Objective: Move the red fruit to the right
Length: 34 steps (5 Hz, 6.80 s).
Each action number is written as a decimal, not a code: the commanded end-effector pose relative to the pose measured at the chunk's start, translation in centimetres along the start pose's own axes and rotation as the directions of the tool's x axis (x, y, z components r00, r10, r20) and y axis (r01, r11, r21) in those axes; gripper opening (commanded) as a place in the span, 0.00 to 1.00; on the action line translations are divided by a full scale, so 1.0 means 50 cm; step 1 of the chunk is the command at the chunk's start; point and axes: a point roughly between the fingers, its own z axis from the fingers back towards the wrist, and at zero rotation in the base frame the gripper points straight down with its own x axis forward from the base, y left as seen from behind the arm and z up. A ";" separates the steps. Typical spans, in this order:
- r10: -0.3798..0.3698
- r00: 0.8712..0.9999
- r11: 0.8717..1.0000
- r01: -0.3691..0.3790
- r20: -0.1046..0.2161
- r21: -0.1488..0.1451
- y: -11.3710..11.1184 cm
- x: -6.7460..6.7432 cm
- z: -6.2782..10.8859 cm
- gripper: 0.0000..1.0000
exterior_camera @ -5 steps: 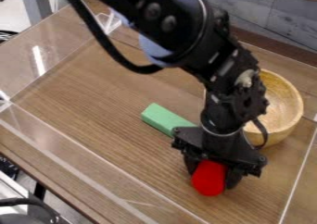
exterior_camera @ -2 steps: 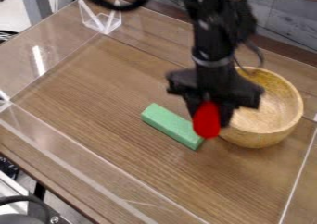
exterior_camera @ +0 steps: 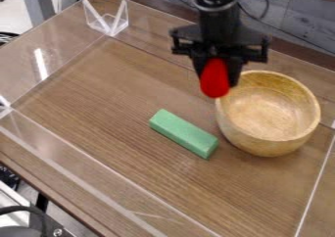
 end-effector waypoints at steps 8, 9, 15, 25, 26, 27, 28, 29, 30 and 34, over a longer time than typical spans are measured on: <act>-0.154 0.987 0.988 0.154 -0.037 -0.020 0.073 0.103 -0.036 0.00; -0.131 0.990 0.991 0.131 -0.045 -0.010 0.068 0.120 -0.043 0.00; -0.242 0.967 0.970 0.240 -0.078 -0.036 0.152 0.198 -0.099 0.00; -0.240 0.969 0.971 0.239 0.054 0.027 0.015 0.174 -0.060 0.00; -0.221 0.973 0.975 0.219 0.060 0.038 0.022 0.166 -0.064 0.00; -0.205 0.976 0.978 0.202 0.073 0.047 0.021 0.171 -0.047 0.00; -0.193 0.978 0.980 0.189 0.079 0.056 0.022 0.176 -0.038 0.00; -0.177 0.980 0.983 0.172 0.087 0.065 0.024 0.179 -0.051 0.00; -0.164 0.982 0.985 0.157 0.092 0.075 0.027 0.173 -0.066 0.00; -0.227 0.967 0.973 0.219 0.114 0.077 0.006 0.156 -0.090 0.00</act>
